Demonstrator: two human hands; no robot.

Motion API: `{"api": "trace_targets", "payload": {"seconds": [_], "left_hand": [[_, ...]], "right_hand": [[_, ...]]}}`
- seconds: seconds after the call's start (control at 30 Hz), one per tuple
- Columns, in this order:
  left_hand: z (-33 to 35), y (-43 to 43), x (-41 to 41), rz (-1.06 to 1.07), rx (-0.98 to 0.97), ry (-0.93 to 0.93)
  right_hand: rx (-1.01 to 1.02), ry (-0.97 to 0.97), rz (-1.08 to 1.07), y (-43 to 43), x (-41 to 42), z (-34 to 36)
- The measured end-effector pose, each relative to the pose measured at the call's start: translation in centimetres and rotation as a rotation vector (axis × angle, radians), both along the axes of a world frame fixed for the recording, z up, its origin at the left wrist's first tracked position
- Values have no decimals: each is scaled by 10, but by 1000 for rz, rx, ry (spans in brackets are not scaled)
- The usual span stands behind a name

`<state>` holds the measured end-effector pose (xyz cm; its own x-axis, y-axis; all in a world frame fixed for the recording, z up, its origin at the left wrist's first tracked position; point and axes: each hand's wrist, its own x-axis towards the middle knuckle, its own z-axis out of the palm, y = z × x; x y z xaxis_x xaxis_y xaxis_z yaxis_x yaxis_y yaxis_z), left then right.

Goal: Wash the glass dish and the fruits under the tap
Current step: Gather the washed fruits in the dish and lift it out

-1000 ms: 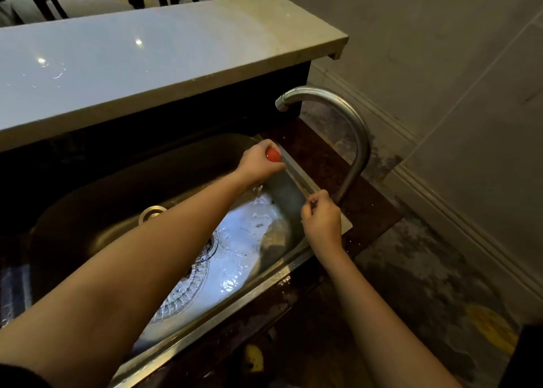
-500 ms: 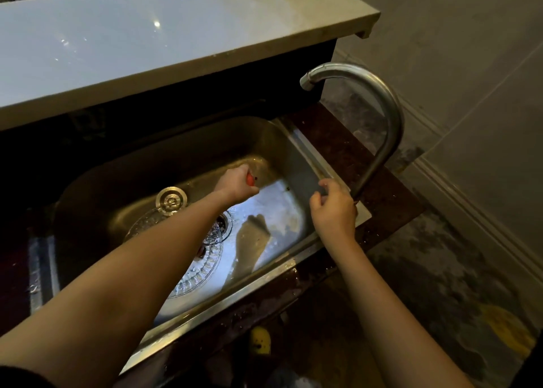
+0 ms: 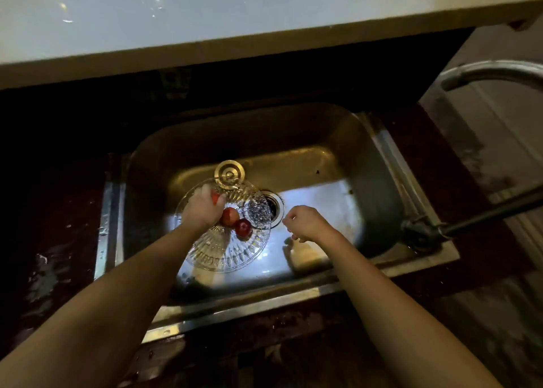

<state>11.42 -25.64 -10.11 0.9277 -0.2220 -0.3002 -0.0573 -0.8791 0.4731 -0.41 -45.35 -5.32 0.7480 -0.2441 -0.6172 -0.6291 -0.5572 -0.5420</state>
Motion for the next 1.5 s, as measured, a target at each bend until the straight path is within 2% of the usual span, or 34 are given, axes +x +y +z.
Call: {"api": "trace_targets", "payload": {"seconds": [0.1,0.23,0.33,0.57,0.73,0.87,1.0,1.13,1.5], "left_hand": [[-15,18,-2,81,3,-67],[-40,31,-14,7,39,-217],[-52,27,-16,-14,19,-274],[-70,3,-10,-115,28,-211],[-77,-3,-11,-209,124,-217],[-76,-3,-16,-100,113,-222],[-70,-7,-22,44,69,-222],[-61,-6,-22,129,-2,-149],[-3,-38,-29,290,-266,-166]], "right_hand": [[12,67,13,7,29,-24],[-57,167,62,22,55,-58],[-102,181,-27,34,65,-79],[-191,169,-123,45,72,-110],[-214,147,-177,49,77,-118],[-216,53,-161,48,76,-123],[-13,-168,-234,50,67,-119],[79,-267,-246,49,64,-100],[-125,-394,-152,26,74,-21]]}}
